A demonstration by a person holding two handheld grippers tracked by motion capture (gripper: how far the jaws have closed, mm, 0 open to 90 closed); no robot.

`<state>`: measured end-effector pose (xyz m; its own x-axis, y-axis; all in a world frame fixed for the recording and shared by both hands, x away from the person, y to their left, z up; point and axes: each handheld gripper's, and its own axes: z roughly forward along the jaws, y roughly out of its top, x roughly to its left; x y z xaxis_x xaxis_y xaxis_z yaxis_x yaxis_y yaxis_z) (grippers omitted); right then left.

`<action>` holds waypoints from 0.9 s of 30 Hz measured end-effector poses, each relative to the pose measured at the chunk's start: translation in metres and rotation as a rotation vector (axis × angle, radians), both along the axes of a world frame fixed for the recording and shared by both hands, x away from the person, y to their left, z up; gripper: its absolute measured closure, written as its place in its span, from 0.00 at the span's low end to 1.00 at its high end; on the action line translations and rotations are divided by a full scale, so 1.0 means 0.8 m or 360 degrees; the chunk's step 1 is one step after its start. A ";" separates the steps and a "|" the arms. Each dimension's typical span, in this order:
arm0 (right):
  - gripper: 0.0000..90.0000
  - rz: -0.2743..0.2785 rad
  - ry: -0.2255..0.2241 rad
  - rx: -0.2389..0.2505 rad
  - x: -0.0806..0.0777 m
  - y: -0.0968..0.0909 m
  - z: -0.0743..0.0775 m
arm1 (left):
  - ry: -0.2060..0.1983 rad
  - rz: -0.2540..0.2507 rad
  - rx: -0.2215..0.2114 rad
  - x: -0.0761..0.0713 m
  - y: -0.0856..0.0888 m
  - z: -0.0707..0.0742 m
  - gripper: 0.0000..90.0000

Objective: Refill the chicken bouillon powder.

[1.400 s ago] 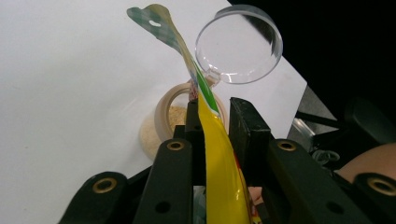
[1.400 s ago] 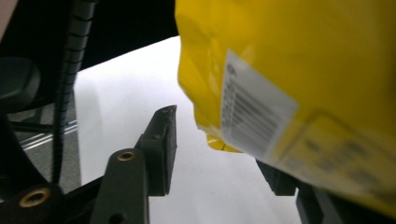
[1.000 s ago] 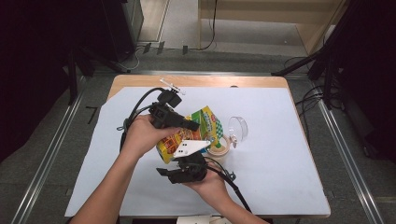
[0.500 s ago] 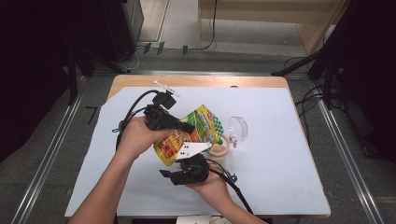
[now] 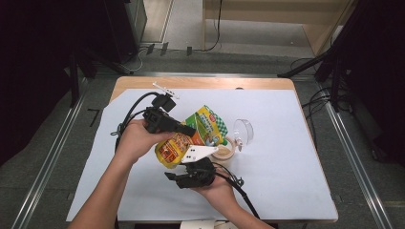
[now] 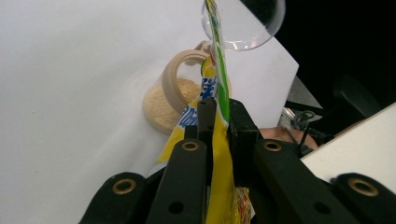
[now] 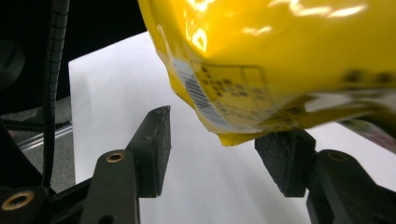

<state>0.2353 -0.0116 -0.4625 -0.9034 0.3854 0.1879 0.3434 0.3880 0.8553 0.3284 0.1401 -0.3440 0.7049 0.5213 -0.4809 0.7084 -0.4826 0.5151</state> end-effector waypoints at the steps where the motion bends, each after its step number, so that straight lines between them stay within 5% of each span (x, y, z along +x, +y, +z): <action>1: 0.52 -0.0007 0.0010 0.0005 0.000 -0.001 0.001 | 0.0020 0.0005 -0.0013 0.001 0.000 -0.002 0.97; 11: 0.53 -0.0019 0.0016 -0.0035 0.001 -0.001 -0.006 | 0.0127 0.0015 -0.0076 0.009 0.004 -0.015 0.95; 27: 0.54 -0.0022 -0.0013 -0.0087 0.001 0.001 -0.011 | 0.0150 -0.0046 -0.0092 0.014 -0.010 -0.026 0.93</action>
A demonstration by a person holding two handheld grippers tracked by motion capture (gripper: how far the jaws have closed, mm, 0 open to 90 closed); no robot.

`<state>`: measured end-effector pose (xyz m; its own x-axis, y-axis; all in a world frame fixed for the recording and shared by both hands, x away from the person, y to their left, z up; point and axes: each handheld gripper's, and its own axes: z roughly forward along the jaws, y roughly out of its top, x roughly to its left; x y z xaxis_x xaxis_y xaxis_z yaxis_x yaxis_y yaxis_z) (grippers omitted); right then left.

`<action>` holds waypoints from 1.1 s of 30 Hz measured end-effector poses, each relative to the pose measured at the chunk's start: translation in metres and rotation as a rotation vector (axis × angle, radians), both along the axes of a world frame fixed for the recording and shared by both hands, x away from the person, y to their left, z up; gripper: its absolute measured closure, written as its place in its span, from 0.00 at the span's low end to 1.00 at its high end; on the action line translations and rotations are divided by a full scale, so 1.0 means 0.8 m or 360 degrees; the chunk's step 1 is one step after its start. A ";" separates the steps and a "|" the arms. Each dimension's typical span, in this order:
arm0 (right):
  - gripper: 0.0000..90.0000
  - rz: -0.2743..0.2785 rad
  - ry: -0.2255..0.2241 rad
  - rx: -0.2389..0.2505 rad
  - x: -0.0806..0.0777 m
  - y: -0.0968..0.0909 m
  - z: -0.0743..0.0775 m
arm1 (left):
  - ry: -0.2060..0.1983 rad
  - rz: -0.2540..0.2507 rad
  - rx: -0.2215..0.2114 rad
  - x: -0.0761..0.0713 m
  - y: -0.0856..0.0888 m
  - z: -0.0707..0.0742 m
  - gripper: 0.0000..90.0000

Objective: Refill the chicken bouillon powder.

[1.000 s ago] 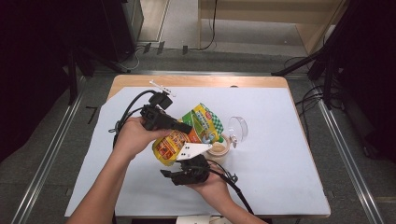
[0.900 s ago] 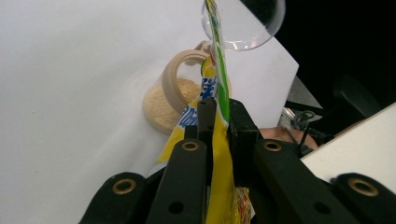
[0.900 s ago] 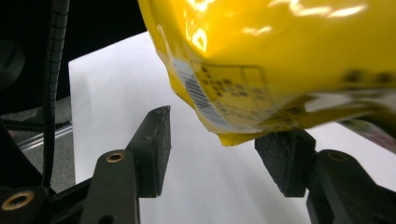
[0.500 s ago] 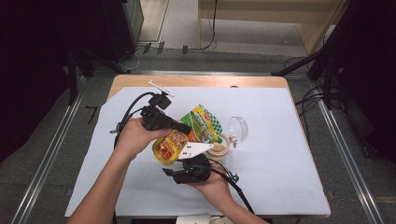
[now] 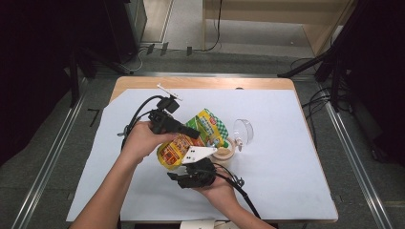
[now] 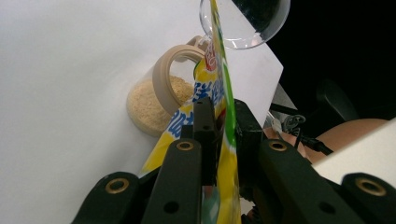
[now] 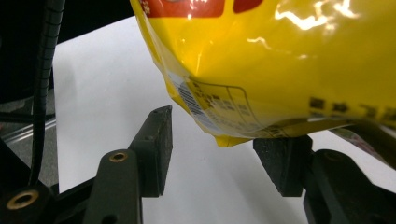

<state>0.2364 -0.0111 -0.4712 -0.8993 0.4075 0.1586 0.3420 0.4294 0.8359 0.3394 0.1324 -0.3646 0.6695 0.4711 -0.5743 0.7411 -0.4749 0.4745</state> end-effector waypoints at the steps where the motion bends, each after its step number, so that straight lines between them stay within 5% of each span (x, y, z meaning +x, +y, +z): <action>1: 0.54 0.0004 0.0002 -0.0002 0.000 0.000 0.000 | -0.0001 0.0001 -0.0001 0.000 -0.001 0.000 0.93; 21: 0.55 0.0053 0.0023 0.0135 0.001 -0.007 0.007 | -0.0095 -0.0055 -0.0130 -0.005 0.028 0.018 0.99; 33: 0.54 0.0057 -0.0022 0.0135 -0.007 -0.014 0.014 | -0.0125 -0.0059 -0.0165 -0.006 0.048 0.020 0.98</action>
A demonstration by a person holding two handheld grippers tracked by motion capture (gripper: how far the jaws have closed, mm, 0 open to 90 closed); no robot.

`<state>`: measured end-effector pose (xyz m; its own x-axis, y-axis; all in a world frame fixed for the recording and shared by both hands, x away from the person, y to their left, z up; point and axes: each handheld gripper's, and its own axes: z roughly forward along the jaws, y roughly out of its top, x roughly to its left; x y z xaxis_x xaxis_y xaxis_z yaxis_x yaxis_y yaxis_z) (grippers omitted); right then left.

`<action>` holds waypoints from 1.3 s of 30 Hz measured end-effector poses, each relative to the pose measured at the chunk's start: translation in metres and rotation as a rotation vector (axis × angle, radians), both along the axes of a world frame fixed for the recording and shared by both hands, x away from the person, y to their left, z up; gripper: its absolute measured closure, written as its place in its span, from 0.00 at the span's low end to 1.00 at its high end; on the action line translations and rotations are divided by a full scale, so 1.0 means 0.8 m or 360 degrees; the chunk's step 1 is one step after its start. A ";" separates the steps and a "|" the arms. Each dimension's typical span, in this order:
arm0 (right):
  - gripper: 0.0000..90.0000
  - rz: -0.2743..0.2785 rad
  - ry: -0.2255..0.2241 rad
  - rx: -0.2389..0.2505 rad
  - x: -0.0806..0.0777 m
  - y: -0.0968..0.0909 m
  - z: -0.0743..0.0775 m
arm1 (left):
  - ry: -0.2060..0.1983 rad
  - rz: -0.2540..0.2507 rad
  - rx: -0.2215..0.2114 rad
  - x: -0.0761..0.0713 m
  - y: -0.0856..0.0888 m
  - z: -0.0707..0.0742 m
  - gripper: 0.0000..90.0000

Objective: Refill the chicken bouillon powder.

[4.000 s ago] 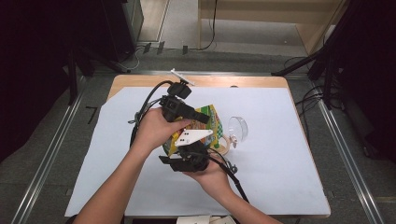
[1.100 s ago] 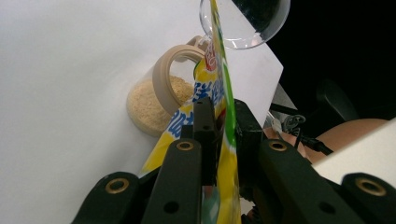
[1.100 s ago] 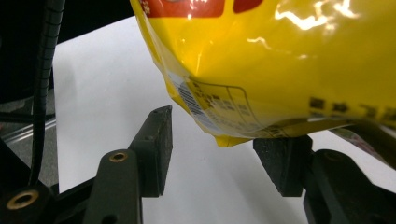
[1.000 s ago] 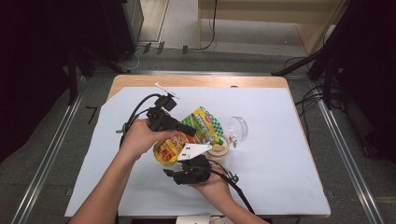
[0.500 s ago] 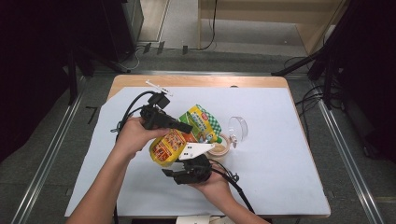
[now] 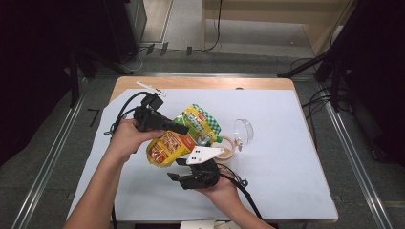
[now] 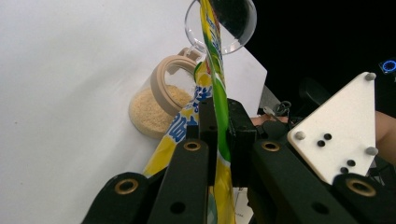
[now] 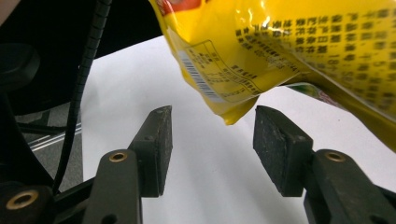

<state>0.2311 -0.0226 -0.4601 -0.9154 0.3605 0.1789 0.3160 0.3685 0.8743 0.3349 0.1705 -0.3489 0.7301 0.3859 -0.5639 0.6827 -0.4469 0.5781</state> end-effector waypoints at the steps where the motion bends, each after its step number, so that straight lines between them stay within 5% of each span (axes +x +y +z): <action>1: 0.54 -0.0004 0.0000 0.0002 -0.001 -0.001 0.001 | -0.0004 -0.0004 -0.0004 0.000 0.001 0.000 0.98; 20: 0.53 -0.0030 -0.0016 0.0003 -0.011 -0.021 0.007 | 0.0032 -0.0023 0.0005 0.006 0.012 -0.016 0.98; 39: 0.53 -0.0087 0.0020 -0.0016 -0.017 -0.047 0.021 | -0.0032 0.0105 -0.0062 0.018 0.022 -0.021 0.98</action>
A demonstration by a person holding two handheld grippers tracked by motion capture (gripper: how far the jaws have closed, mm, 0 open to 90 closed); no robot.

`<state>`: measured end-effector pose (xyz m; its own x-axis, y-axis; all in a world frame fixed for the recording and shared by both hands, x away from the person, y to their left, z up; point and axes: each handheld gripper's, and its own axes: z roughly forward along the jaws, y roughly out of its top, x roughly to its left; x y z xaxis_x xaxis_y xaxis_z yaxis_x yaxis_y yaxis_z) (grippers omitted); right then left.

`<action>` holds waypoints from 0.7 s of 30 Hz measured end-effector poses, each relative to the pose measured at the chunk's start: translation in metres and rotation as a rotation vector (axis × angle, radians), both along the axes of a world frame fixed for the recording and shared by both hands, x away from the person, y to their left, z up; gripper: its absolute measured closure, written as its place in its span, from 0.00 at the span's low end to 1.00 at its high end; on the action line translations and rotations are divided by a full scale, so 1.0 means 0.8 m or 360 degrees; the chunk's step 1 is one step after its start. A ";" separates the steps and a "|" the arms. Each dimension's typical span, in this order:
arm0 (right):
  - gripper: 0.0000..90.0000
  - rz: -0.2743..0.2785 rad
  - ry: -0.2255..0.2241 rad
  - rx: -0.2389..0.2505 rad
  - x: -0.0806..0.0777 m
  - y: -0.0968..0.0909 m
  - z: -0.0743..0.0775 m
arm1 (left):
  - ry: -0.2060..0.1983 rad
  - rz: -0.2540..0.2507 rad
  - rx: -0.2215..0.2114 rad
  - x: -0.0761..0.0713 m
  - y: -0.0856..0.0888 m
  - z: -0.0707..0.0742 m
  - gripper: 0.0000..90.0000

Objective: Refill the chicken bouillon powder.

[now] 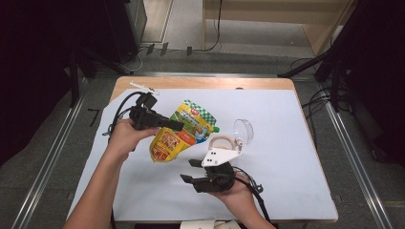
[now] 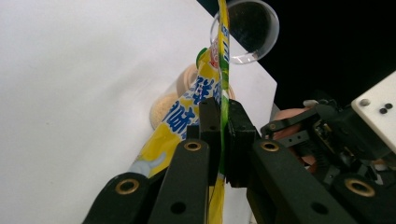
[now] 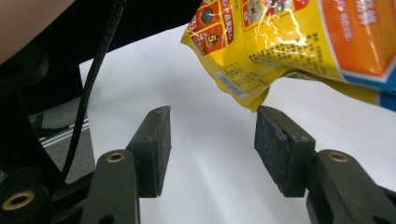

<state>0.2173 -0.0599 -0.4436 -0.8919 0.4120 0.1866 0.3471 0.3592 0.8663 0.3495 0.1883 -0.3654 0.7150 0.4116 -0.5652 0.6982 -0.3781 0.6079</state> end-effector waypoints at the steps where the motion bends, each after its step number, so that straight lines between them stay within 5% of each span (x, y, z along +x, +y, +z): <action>1: 0.53 -0.0016 0.0002 0.0006 0.000 -0.006 0.002 | 0.0001 0.0010 -0.0006 0.005 0.000 -0.003 0.98; 21: 0.53 -0.0097 -0.0007 -0.0012 0.004 -0.024 0.001 | -0.0126 0.0137 0.0028 0.033 -0.017 -0.035 0.98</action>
<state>0.2205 -0.0789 -0.4429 -0.8658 0.4671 0.1794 0.3649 0.3438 0.8652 0.3759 0.1749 -0.3935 0.7185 0.4829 -0.5006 0.6787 -0.3296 0.6562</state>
